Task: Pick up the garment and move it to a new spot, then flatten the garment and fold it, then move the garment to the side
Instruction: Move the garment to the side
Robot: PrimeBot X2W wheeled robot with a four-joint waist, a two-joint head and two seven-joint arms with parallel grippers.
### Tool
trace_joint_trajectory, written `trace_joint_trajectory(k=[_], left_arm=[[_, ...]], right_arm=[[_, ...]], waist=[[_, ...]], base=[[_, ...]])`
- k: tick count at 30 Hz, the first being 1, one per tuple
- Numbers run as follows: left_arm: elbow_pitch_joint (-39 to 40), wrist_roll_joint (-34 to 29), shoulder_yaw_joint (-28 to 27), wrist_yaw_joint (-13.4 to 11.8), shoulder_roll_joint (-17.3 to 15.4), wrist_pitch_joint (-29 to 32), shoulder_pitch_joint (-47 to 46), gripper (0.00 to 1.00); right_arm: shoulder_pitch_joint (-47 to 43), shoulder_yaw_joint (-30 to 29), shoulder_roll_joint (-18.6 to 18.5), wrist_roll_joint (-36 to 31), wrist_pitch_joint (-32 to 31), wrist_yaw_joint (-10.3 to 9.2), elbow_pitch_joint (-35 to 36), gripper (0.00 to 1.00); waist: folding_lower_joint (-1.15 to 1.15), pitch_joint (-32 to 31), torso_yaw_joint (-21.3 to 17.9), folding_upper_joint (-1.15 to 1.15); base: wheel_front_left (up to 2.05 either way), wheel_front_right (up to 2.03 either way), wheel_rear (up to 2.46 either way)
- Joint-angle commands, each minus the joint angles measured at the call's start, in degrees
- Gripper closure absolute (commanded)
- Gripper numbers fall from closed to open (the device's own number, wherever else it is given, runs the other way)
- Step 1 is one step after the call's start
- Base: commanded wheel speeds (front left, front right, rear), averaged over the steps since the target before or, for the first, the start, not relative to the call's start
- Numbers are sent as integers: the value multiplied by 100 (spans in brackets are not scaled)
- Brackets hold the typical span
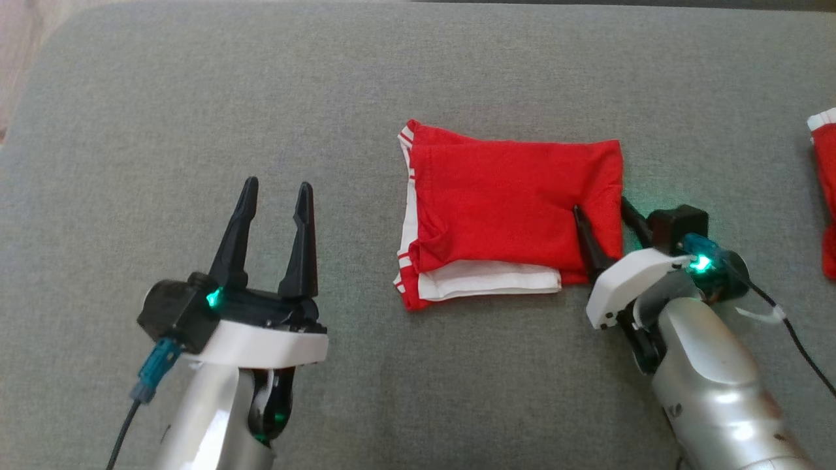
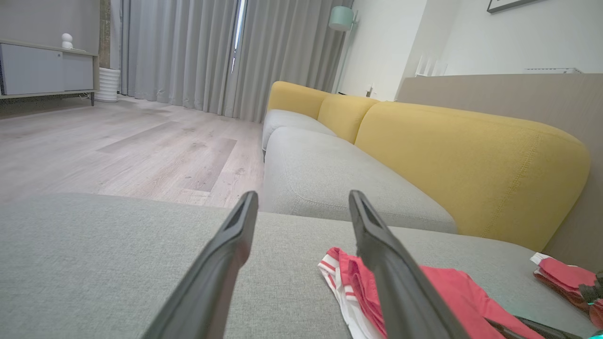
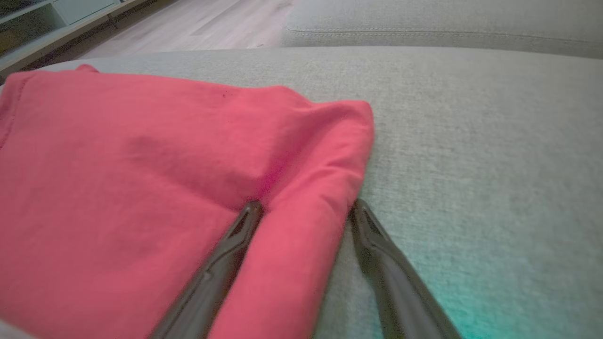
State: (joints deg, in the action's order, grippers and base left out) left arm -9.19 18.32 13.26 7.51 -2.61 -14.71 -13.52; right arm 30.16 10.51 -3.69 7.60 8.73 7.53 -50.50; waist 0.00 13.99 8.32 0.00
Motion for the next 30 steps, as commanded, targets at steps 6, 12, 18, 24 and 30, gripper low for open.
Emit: trace_joint_trajectory(k=[6, 12, 18, 24, 30], left_arm=[[150, -86, -194, -10, -27, -29, -209, 0], [193, -143, -190, -13, -27, -29, -208, 0], [258, -143, -6, -71, -27, -29, -287, 0], [327, -105, 284, -135, -27, -29, -478, 0], [380, -142, 428, -166, -27, -29, -651, 0]], right_arm=[[208, 375, 81, -157, 185, -4, -219, 100], [408, 101, 71, -1003, 511, -4, -28, 100], [472, 80, -227, -1566, 568, -4, 492, 100], [606, 208, -948, -1603, 301, -4, 961, 100], [744, 271, -1730, -1312, 2, -4, 1311, 100]], waist=[[0, -79, -164, 0], [0, -267, -580, 0], [0, -323, -1059, 0], [0, -180, -1417, 0], [0, 96, -1592, 0]], base=[[0, 0, 0], [0, 0, 0], [0, 0, 0], [0, 0, 0], [0, 0, 0]])
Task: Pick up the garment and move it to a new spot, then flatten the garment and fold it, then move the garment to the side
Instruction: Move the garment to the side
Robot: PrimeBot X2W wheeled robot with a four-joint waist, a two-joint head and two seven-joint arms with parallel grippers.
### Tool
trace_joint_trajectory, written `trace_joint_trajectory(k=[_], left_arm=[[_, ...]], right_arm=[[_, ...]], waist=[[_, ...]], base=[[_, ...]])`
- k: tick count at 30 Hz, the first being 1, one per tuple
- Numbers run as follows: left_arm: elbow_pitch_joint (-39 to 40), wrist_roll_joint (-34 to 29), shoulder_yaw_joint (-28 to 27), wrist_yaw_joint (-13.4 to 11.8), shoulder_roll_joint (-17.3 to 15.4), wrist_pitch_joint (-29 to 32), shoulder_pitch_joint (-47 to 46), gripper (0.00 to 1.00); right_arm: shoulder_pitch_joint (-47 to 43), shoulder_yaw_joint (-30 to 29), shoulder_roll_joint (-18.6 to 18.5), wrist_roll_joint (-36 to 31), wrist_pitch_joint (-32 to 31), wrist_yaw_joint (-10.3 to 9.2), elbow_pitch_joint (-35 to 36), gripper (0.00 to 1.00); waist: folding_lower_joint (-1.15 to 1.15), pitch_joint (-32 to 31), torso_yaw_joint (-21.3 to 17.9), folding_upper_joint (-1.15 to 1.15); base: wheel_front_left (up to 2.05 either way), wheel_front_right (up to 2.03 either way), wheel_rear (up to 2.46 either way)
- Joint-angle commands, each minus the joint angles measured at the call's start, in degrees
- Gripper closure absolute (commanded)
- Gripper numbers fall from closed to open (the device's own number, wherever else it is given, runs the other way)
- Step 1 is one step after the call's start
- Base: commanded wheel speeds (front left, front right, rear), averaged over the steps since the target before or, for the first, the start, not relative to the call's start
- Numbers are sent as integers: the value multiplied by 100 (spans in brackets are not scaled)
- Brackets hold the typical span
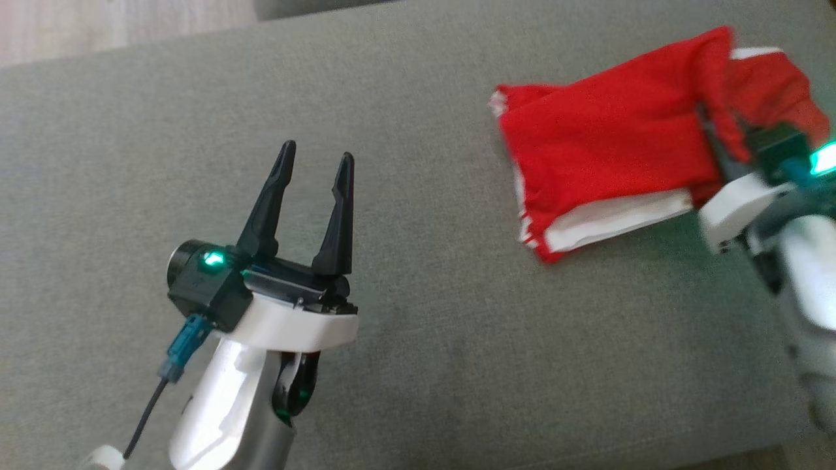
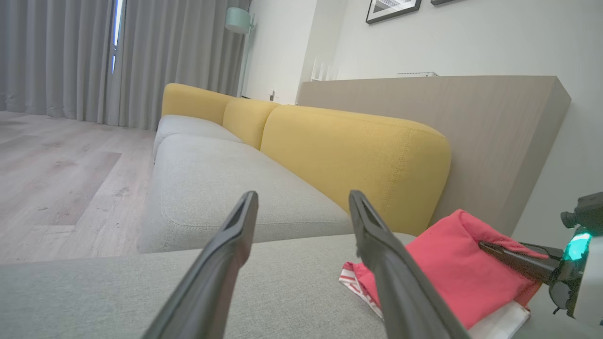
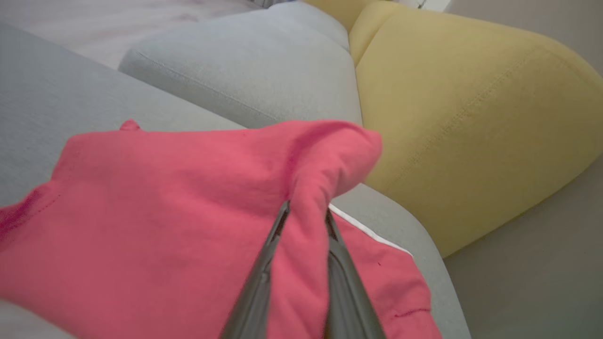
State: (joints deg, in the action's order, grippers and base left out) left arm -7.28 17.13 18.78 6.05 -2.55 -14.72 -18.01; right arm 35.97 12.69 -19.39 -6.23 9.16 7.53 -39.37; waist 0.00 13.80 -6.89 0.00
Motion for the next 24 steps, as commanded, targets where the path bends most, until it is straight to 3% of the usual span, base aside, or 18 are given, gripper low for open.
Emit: trace_joint_trajectory(k=[1, 9, 16, 24], left_arm=[[193, -39, -112, -18, -32, -28, -228, 0], [239, -80, -109, 19, -32, -28, -409, 0], [277, -119, -69, 60, -32, -28, -509, 0], [225, -210, -98, 98, -32, -28, -541, 0]], right_arm=[[187, 29, -291, 110, -88, -4, 228, 100], [307, -399, -1001, 308, -347, -4, 319, 100], [265, -876, -1340, 191, -641, -4, 317, 100], [117, -1382, -1241, -11, -784, -4, 199, 100]], waist=[[0, 158, -77, 0], [0, 436, -40, 0], [0, 658, 40, 0], [0, 805, 46, 0]], base=[[0, 0, 0], [0, 0, 0], [0, 0, 0], [0, 0, 0]])
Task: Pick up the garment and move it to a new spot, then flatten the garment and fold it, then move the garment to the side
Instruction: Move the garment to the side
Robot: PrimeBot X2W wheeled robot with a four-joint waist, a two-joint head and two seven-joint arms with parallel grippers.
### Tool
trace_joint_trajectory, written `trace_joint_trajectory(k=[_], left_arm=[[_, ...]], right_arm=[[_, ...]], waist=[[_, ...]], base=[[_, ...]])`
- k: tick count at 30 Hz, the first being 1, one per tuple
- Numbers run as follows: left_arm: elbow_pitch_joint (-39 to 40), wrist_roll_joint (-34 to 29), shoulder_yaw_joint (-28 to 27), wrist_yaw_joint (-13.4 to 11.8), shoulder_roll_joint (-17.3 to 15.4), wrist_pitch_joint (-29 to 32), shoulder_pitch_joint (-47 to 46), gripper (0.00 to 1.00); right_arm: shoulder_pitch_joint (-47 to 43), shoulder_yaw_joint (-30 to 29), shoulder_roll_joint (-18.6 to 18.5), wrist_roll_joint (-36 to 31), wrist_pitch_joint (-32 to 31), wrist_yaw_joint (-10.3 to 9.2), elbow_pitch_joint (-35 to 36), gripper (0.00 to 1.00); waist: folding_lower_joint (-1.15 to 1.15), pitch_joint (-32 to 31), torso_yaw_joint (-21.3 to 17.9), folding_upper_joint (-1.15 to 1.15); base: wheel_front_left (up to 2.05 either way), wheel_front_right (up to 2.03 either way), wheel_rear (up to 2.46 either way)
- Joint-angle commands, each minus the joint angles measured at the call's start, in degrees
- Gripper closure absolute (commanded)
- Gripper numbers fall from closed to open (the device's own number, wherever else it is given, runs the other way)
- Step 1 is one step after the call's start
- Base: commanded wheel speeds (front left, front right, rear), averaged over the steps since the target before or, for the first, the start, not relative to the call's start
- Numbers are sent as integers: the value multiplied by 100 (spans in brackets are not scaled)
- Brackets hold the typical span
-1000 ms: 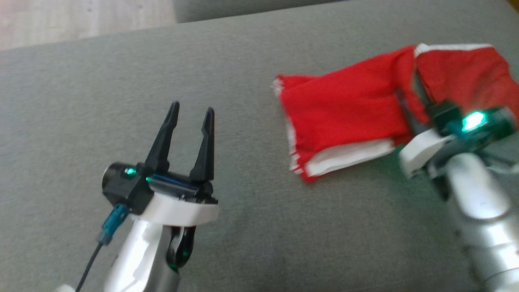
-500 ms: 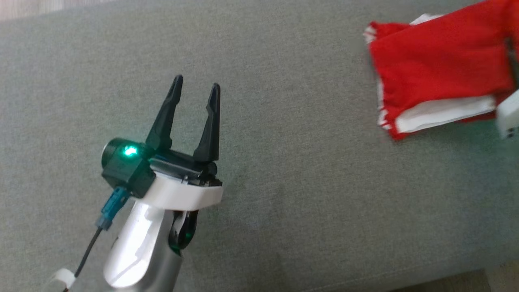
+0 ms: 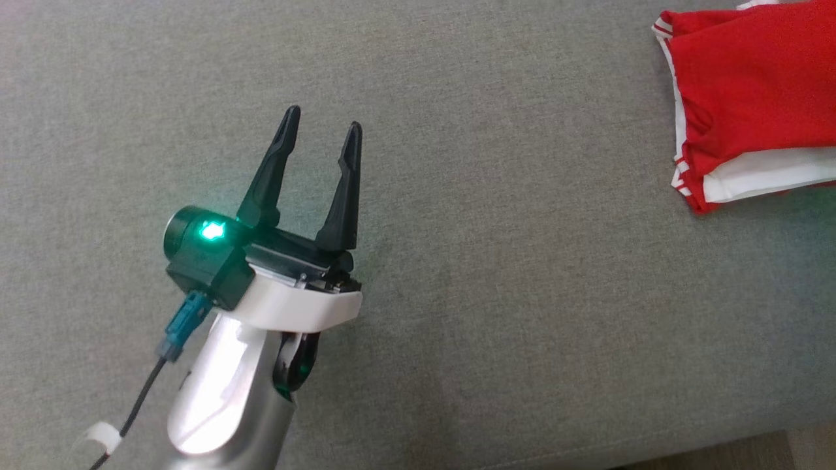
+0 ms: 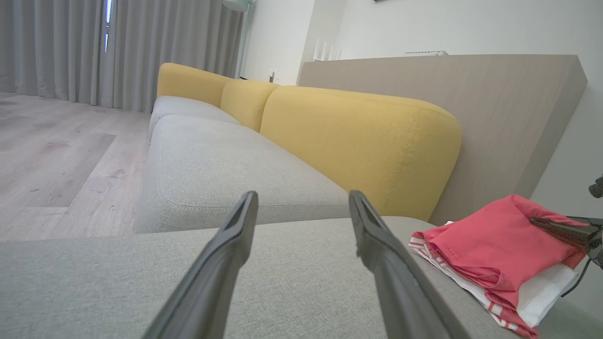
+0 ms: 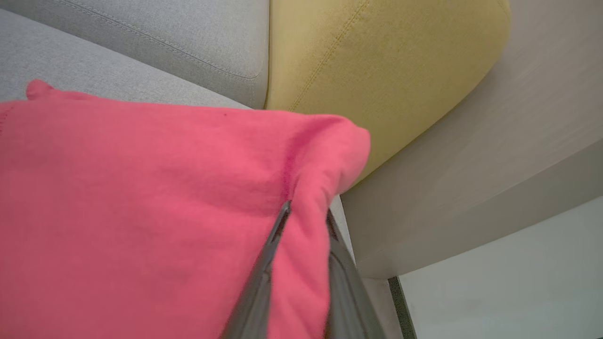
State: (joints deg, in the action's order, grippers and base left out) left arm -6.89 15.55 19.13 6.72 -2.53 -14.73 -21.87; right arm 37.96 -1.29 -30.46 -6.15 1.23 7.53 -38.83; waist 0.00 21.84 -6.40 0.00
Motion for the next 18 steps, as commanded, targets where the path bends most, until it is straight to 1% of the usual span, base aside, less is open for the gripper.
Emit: trace_joint_trajectory(k=[1, 2, 3, 4, 7, 11, 15, 18], left_arm=[[182, -60, -140, 35, -35, -27, -158, 0], [175, -69, -149, 39, -35, -27, -160, 0], [167, -77, -160, 43, -35, -27, -161, 0], [157, -86, -171, 47, -35, -27, -161, 0], [118, -60, -232, 55, -35, -27, -143, 0], [97, -21, -356, 61, -35, -27, -87, 0], [75, -44, -439, 65, -35, -27, 37, 0], [109, -15, -524, 60, -34, -27, 135, 0]], right_arm=[[-99, -44, -86, -29, 1, -4, 140, 100], [-113, -102, -41, -46, -13, -4, 137, 100], [-122, -165, -11, -88, -5, -4, 151, 57], [-124, -273, 34, -128, 8, -4, 170, 0], [-145, -489, 191, -276, 32, -4, 271, 0], [-164, -640, 419, -391, 79, -4, 501, 0], [-137, -668, 651, -364, 113, -4, 813, 0], [-123, -542, 829, -245, 161, -4, 1108, 0]], waist=[[0, 10, -6, 0], [0, 13, -13, 0], [0, 14, -21, 0], [0, 11, -29, 0], [0, -58, -48, 0], [0, -245, -67, 0], [0, -512, -68, 0], [0, -701, -42, 0]], base=[[0, 0, 0], [0, 0, 0], [0, 0, 0], [0, 0, 0], [0, 0, 0], [0, 0, 0], [0, 0, 0], [0, 0, 0]])
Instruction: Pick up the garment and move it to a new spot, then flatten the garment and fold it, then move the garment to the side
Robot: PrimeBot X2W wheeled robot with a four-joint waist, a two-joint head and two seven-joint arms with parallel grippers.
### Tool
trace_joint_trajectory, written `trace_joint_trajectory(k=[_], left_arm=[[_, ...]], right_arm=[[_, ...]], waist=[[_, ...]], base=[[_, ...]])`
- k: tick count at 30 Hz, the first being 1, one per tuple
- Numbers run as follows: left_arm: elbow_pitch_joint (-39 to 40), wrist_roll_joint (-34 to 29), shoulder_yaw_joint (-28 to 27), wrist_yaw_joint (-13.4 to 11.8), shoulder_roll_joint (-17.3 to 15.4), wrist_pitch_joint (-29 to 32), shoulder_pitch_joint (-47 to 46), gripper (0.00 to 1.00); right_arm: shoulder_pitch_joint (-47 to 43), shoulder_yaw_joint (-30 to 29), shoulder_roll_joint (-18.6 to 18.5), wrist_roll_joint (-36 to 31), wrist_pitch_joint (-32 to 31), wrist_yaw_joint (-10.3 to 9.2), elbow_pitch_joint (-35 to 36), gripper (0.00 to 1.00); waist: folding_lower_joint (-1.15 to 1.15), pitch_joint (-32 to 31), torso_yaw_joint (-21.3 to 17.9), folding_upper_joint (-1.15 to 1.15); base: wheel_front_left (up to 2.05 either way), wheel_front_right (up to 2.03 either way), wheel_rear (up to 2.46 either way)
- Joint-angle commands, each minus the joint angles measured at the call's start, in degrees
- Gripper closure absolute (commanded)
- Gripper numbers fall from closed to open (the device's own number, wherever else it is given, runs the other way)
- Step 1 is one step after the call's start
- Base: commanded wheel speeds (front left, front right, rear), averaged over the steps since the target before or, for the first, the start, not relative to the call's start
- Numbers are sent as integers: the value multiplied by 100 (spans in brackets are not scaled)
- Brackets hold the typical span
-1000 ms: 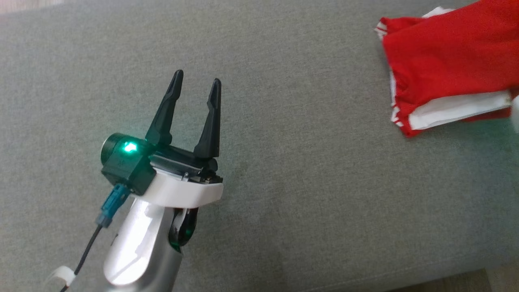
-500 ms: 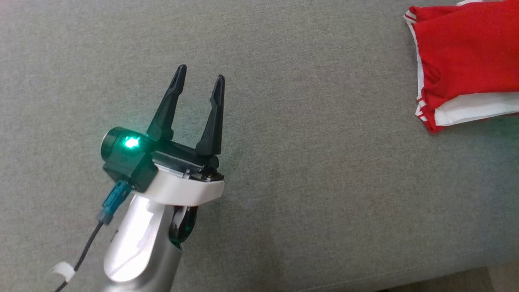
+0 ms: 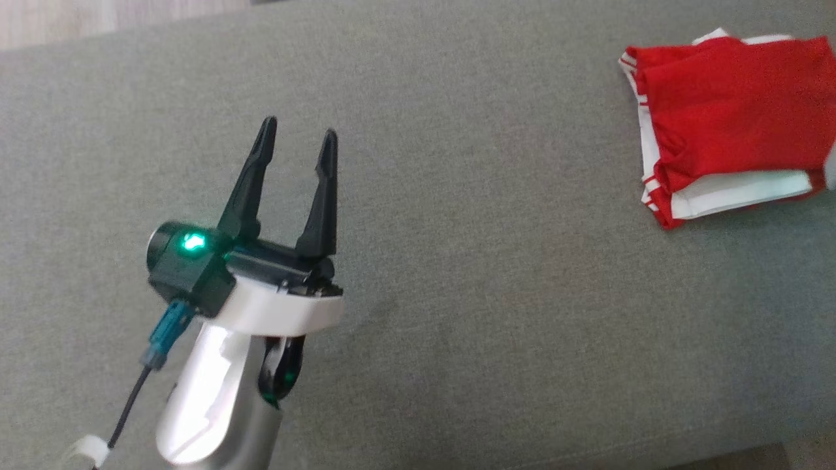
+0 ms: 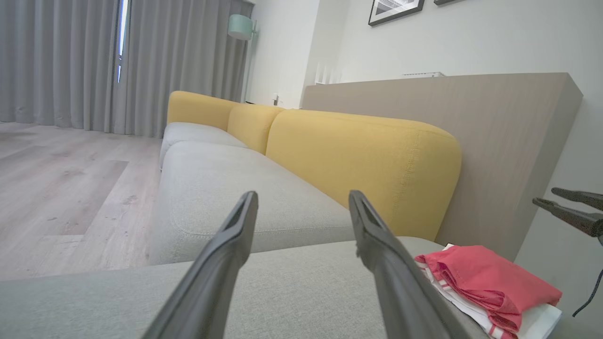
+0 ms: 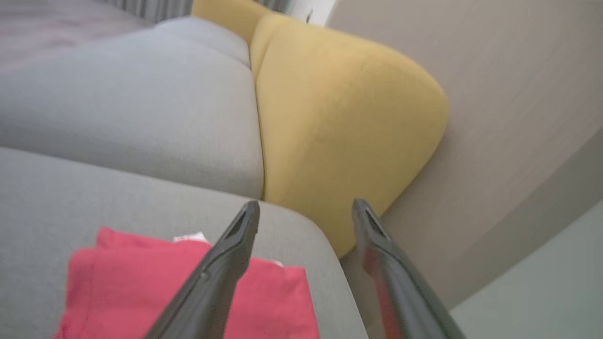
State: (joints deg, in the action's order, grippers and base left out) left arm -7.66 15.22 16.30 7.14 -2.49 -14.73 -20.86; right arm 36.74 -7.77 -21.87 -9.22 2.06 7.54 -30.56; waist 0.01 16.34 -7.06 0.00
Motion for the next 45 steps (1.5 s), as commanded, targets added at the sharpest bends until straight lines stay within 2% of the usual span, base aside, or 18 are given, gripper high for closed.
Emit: trace_joint_trajectory(k=[1, 10, 15, 20, 24, 28, 32, 45], left_arm=[[200, 31, -277, 6, -39, -27, 67, 0], [153, 174, -663, -283, -39, -27, 344, 0], [112, 296, -850, -275, -39, -27, 559, 0], [91, 439, -1014, -234, -39, -27, 812, 0], [-19, 527, -1052, -210, -39, -27, 1037, 0], [-130, 692, -1084, -200, -39, -27, 1265, 0], [-141, 704, -1103, -229, -39, -27, 1400, 0], [-83, 726, -1195, -246, -39, -27, 1544, 0]], right_arm=[[-7, 166, 33, 121, 88, -5, 387, 0], [-272, 339, 828, 691, 39, -5, 1474, 0], [-671, 468, 1418, 1037, 59, -5, 2074, 0], [-1276, 689, 1802, 1248, 299, -5, 2231, 0], [-1859, 719, 1890, 1461, 759, -5, 1997, 0], [-2434, 980, 1897, 2031, 1206, -5, 1686, 0], [-2720, 1100, 1898, 2093, 1285, -5, 1543, 0], [-2812, 1086, 1898, 2157, 1293, -5, 1776, 0]], waist=[[-1, -214, 39, 0], [-1, -658, 256, 0], [-1, -829, 376, 0], [-1, -957, 478, 0], [-1, -1094, 542, 0], [-1, -1227, 602, 0], [-1, -1291, 630, 0], [-1, -1330, 648, 0]], base=[[0, 0, 0], [0, 0, 0], [0, 0, 0], [0, 0, 0], [0, 0, 0], [0, 0, 0], [0, 0, 0], [0, 0, 0]])
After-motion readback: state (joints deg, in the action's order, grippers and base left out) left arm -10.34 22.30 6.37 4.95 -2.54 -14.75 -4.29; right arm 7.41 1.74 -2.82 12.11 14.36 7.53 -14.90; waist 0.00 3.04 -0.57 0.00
